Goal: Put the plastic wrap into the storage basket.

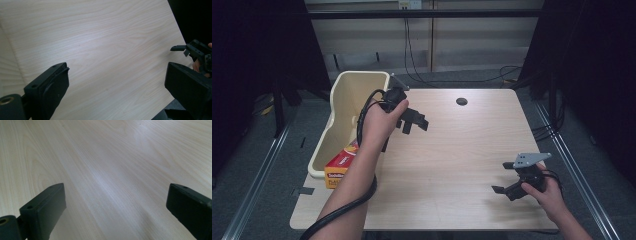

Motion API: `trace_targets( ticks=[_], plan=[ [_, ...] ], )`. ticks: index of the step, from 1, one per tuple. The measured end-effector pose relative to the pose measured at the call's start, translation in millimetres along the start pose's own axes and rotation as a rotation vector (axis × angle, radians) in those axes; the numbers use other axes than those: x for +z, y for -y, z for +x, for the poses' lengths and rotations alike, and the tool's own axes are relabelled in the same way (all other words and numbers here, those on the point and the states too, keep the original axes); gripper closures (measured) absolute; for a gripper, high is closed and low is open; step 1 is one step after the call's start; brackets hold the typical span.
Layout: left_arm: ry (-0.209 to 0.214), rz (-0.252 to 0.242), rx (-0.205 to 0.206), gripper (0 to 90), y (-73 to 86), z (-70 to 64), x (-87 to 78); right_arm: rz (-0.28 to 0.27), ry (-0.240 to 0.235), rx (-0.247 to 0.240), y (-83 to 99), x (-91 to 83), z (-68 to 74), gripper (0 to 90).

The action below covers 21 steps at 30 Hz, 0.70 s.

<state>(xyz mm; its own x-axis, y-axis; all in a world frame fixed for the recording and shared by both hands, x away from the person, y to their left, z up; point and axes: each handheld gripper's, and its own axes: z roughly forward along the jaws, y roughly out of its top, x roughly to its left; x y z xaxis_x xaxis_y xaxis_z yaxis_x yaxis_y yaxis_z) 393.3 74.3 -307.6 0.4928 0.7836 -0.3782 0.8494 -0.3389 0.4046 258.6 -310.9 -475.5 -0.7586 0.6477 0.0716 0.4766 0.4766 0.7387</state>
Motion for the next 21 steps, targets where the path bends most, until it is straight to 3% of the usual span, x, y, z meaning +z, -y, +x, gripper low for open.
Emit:
trace_targets(
  ticks=[3, 4, 21],
  plan=[
    [0.009, 0.004, 0.007, 5.4, 1.0, -2.3, 5.2, 0.0, 0.001, 0.001, 0.0, -0.1, -0.1, 2.4],
    [0.013, 0.016, 0.032, 5.4, 1.3, -2.8, 8.0, -0.001, 0.001, 0.001, -0.1, -0.1, 0.0, 2.4],
    [0.047, 0.024, 0.033, 5.5, 8.8, -6.7, 34.8, -0.005, 0.001, -0.003, 0.2, -0.5, -0.4, 2.4]
  ],
)
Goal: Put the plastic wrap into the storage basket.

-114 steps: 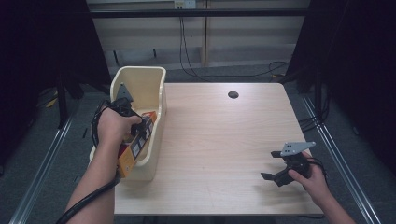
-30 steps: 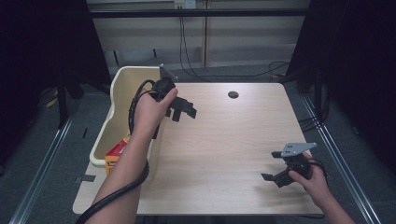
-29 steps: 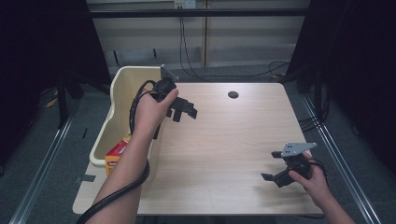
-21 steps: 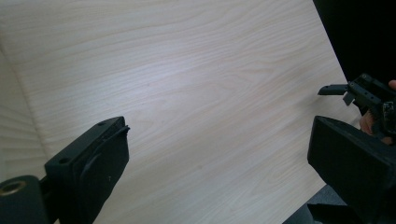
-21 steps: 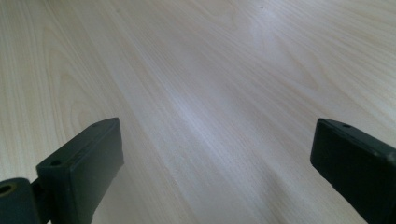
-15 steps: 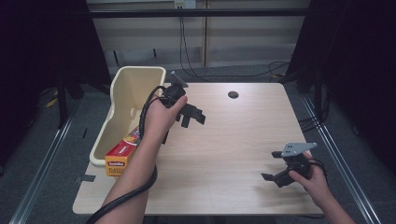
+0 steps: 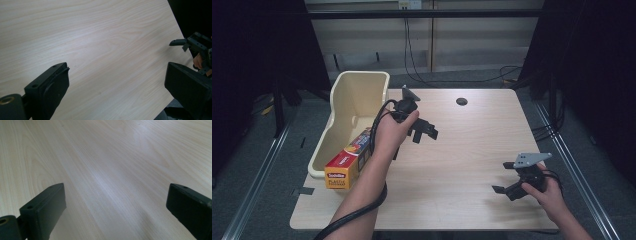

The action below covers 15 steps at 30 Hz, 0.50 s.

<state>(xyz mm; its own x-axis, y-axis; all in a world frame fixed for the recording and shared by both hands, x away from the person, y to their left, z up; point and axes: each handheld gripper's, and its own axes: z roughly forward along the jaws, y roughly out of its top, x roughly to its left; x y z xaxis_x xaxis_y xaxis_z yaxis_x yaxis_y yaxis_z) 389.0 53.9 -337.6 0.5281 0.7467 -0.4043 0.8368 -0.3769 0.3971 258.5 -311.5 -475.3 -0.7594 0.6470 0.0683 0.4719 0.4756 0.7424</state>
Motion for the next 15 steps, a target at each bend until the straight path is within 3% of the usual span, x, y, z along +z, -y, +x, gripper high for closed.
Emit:
trace_targets(
  ticks=[15],
  plan=[
    [0.026, 0.026, -0.01, 5.6, 8.6, 4.0, 21.8, -0.001, 0.001, 0.0, 0.0, -0.6, -0.2, 2.4]
  ],
)
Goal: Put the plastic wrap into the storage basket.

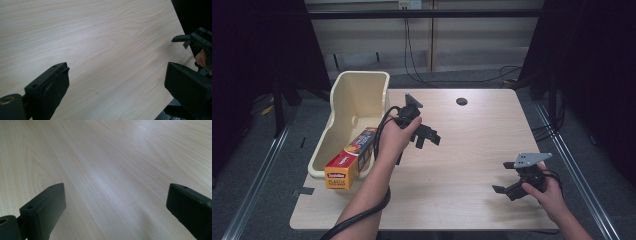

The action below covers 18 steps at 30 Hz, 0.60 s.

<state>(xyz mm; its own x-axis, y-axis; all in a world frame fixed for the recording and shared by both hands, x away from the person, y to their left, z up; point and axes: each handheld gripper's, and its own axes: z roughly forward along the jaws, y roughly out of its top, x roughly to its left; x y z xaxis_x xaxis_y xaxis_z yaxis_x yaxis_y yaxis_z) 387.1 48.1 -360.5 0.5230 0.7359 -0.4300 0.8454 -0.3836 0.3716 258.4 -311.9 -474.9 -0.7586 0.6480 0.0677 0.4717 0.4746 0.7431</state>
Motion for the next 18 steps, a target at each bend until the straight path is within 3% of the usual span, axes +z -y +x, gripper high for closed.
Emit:
trace_targets(
  ticks=[18],
  plan=[
    [0.029, 0.02, -0.012, 5.8, 12.8, 3.4, 25.6, 0.003, 0.006, 0.002, -0.1, -1.4, -0.1, 2.4]
  ],
)
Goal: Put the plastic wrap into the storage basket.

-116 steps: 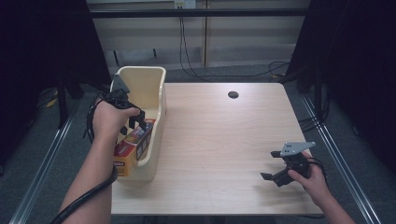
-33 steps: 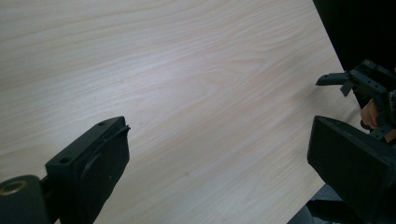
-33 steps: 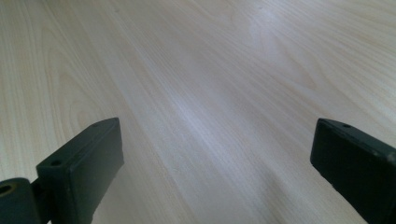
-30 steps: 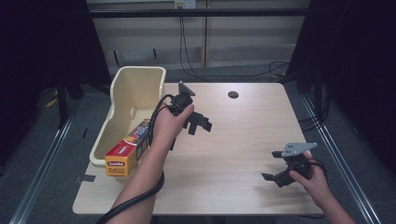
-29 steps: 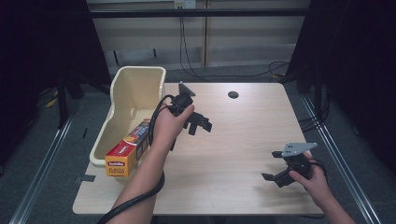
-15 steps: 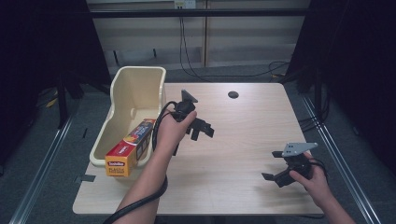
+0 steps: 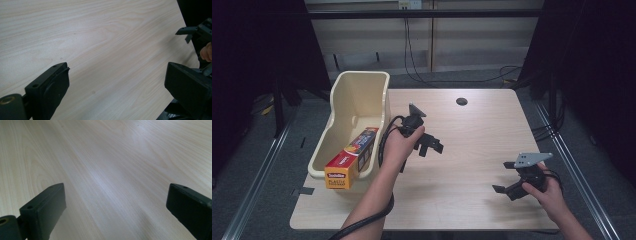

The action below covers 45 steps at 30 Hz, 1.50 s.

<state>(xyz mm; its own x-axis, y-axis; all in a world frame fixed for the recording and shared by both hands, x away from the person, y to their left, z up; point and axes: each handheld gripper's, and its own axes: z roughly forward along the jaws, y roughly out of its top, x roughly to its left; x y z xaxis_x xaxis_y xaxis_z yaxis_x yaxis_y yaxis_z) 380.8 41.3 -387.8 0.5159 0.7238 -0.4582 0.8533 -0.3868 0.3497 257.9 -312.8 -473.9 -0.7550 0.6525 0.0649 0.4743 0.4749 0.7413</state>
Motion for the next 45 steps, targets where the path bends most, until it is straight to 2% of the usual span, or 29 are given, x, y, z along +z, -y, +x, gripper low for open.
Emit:
trace_targets(
  ticks=[4, 11, 12, 15, 21, 28, 29, 31, 36, 39, 45],
  plan=[
    [0.001, 0.004, -0.011, 5.8, 4.0, 2.0, 6.2, -0.001, -0.003, 0.002, 0.0, -0.1, -0.1, 2.4],
    [0.005, 0.009, -0.001, 5.9, 9.8, 7.1, 13.0, 0.0, 0.0, 0.001, 0.0, 0.0, -0.1, 2.4],
    [0.008, 0.0, -0.016, 5.7, 12.0, 7.5, 15.3, 0.0, 0.0, 0.0, -0.1, 0.2, -0.3, 2.4],
    [0.013, 0.009, 0.004, 5.8, 13.7, 10.7, 16.6, 0.0, 0.0, 0.0, -0.1, 0.2, -0.1, 2.4],
    [0.009, 0.006, -0.008, 5.7, 19.1, 12.9, 22.4, -0.002, -0.002, -0.003, -0.1, 0.6, -0.3, 2.4],
    [0.006, 0.01, 0.007, 5.9, 26.9, 15.6, 29.9, -0.002, -0.002, 0.001, -0.1, 1.0, -0.3, 2.4],
    [0.012, 0.005, -0.003, 5.9, 27.7, 15.2, 30.9, 0.0, -0.001, -0.005, 0.0, 1.2, -0.6, 2.4],
    [0.012, 0.018, 0.025, 5.8, 29.5, 16.8, 32.2, -0.002, -0.002, 0.0, -0.2, 1.1, -0.4, 2.4],
    [0.008, 0.013, 0.022, 5.8, 33.1, 15.8, 37.5, -0.002, -0.003, 0.0, -0.2, 1.1, -0.4, 2.4],
    [0.011, 0.018, 0.04, 5.8, 35.9, 16.2, 40.9, -0.001, -0.003, 0.0, -0.2, 1.0, -0.5, 2.4],
    [0.016, 0.023, 0.045, 5.8, 43.0, 17.5, 49.3, 0.003, -0.002, -0.004, 0.0, 1.0, -0.8, 2.4]
  ],
)
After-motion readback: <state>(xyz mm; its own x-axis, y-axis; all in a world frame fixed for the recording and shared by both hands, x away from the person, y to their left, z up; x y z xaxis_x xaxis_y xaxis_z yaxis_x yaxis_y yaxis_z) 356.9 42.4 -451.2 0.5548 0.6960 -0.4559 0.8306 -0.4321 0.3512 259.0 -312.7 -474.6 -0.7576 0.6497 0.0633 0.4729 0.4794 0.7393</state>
